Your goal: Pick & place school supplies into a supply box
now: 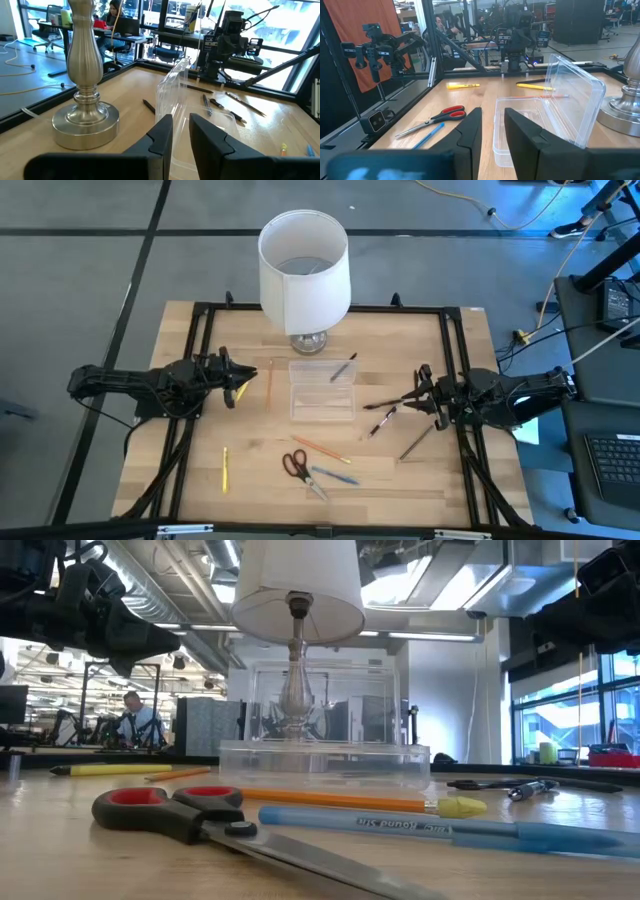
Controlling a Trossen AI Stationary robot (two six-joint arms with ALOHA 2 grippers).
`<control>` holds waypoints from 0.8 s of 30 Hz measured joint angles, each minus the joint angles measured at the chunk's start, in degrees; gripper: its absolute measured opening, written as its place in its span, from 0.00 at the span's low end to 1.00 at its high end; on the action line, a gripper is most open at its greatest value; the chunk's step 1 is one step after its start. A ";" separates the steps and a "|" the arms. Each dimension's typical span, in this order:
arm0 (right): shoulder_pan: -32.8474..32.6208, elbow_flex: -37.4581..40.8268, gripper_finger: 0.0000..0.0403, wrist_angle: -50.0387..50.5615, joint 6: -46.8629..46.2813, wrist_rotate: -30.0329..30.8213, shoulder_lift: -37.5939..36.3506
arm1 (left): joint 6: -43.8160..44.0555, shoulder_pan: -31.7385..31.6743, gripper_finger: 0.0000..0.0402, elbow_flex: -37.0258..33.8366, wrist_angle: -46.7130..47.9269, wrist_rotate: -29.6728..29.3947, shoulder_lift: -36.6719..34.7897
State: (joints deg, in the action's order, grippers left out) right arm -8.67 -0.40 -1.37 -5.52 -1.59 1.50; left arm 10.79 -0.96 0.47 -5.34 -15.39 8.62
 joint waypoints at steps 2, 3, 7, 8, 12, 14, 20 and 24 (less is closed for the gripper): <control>0.00 0.00 0.22 0.00 0.00 0.00 0.00 | 0.00 0.01 0.15 0.01 0.00 0.00 0.00; 0.01 0.00 0.22 0.00 0.00 0.00 0.00 | 0.00 0.01 0.15 0.00 -0.02 -0.01 0.00; 0.02 -0.02 0.22 -0.01 0.00 0.00 0.00 | 0.00 0.01 0.15 0.01 -0.01 0.01 0.00; 0.01 -0.02 0.22 -0.02 0.00 0.00 0.00 | 0.00 -0.01 0.15 0.01 -0.02 0.00 0.00; 0.02 -0.02 0.22 -0.04 0.00 0.00 0.00 | 0.00 -0.01 0.15 0.02 0.00 -0.01 -0.02; 0.01 -0.01 0.22 -0.04 0.00 0.00 0.00 | 0.00 0.00 0.15 0.01 0.00 -0.01 -0.02; 0.01 0.00 0.22 -0.04 0.00 0.00 0.00 | 0.00 -0.01 0.15 0.00 -0.02 0.01 -0.02; 0.01 -0.01 0.22 -0.14 -1.35 0.00 0.00 | 0.00 -0.01 0.15 0.02 -0.01 -0.01 -0.01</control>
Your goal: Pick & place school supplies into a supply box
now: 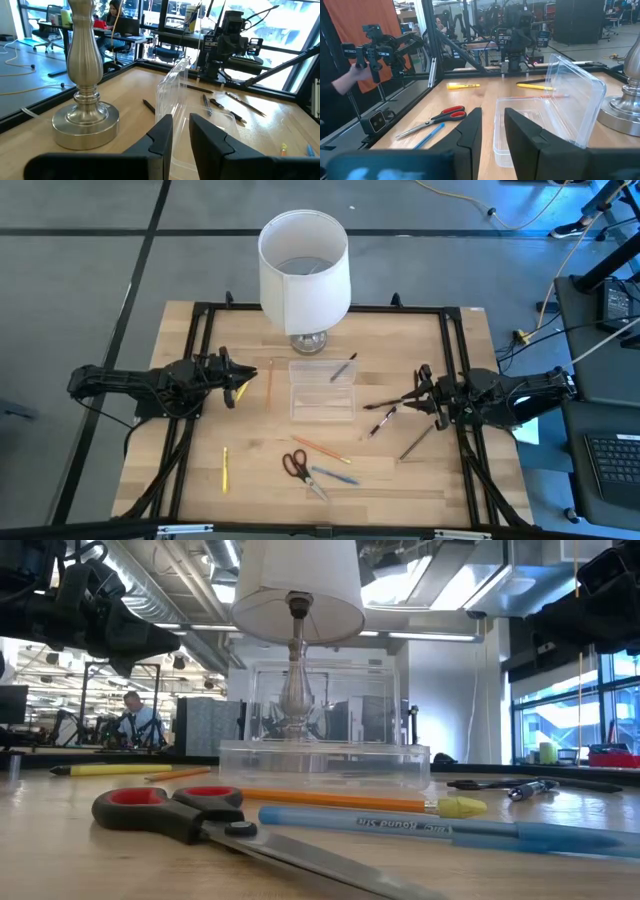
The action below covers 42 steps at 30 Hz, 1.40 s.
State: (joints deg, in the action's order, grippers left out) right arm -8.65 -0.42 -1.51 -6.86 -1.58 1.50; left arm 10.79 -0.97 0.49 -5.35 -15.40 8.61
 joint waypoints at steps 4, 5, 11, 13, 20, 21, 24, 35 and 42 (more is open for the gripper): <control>0.01 0.01 0.22 -2.26 -8.37 0.27 0.00 | 0.00 0.00 0.15 -0.01 -0.01 0.00 0.00; 0.01 0.01 0.22 -3.64 -9.45 0.41 -0.02 | 0.00 0.01 0.15 -0.02 0.01 0.01 0.01; -0.27 -2.09 0.22 -5.05 -11.12 3.97 0.03 | 0.00 0.00 0.15 -0.02 -0.01 0.00 0.01; -0.27 -4.95 0.22 -0.04 -12.54 10.08 0.56 | 0.00 0.00 0.15 0.00 -0.01 0.00 -0.01; -0.25 -18.97 0.22 21.65 -19.90 28.47 9.84 | 0.00 0.02 0.15 -0.01 -0.01 -0.42 -0.01; -0.25 -21.19 0.22 25.08 -21.26 30.33 12.01 | 0.00 0.02 0.15 -0.02 -0.01 -0.42 0.00; -0.01 -27.84 0.22 34.69 -27.28 35.85 19.24 | 0.00 0.01 0.15 -0.01 -0.01 -1.06 -0.01; 4.38 -39.46 0.22 55.62 -45.48 30.06 39.71 | -0.02 0.00 0.15 -0.02 -0.01 -1.65 -0.01; 4.43 -39.53 0.22 53.77 -42.47 26.88 44.03 | -5.23 0.01 0.15 -0.02 -0.01 -5.09 -0.01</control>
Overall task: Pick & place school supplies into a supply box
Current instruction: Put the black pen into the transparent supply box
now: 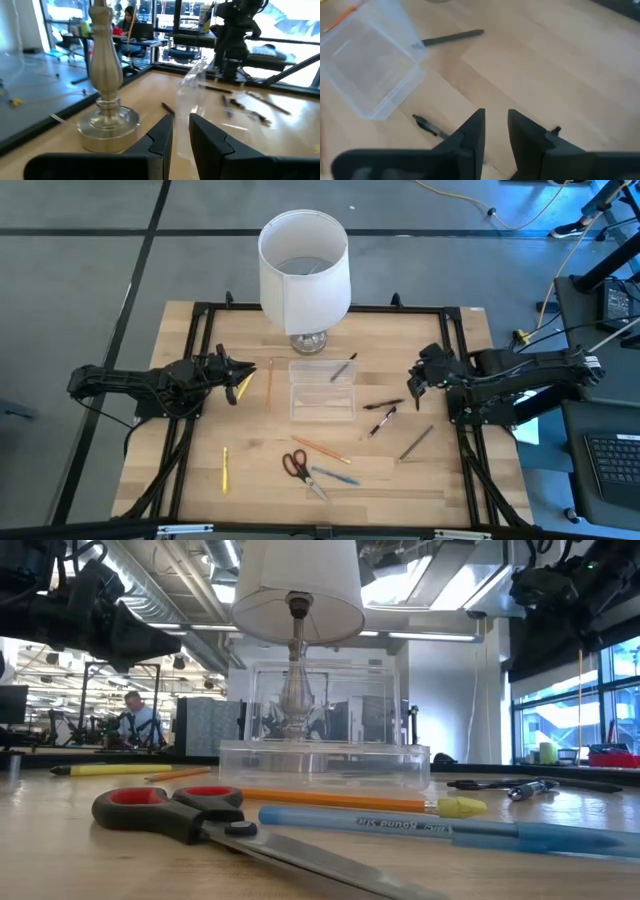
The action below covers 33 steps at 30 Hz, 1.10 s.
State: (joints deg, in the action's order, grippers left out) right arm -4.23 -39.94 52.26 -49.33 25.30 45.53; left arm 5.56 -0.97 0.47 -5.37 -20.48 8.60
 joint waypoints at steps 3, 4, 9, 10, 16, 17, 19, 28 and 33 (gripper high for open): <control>0.00 0.00 0.24 0.37 -2.57 -0.32 1.49 | -2.76 -0.01 0.15 0.01 0.00 -0.90 0.00; 0.00 0.00 0.26 0.74 -3.51 -0.26 2.07 | -3.47 0.01 0.15 0.02 0.00 -1.04 0.00; 0.00 0.00 0.39 5.51 -10.22 1.14 5.88 | -5.82 0.00 0.15 0.01 0.00 -1.03 0.00; 0.00 0.00 0.42 6.35 -12.14 1.16 6.68 | -5.89 0.01 0.15 0.00 0.00 -1.03 0.00; 0.00 0.00 0.52 7.08 -15.36 1.62 11.43 | -5.87 0.01 0.15 0.00 0.00 -1.01 0.00; 0.07 0.00 0.52 7.14 -17.65 1.63 12.37 | -5.89 0.02 0.15 0.00 0.00 -1.01 0.00; 1.04 0.00 0.52 7.61 -22.81 1.60 14.40 | -5.87 0.00 0.15 0.00 0.00 -1.01 0.00; 8.76 0.13 0.47 9.58 -22.37 -1.41 23.44 | -5.83 0.02 0.15 0.00 0.00 -0.99 0.00; 14.35 0.13 0.45 8.67 -17.46 -3.95 24.93 | -5.87 0.02 0.15 0.02 0.02 -0.97 0.00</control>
State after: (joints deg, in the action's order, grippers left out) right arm 10.12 -39.81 60.93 -66.79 21.35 70.46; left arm -0.32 -0.95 0.49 -5.34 -21.45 8.60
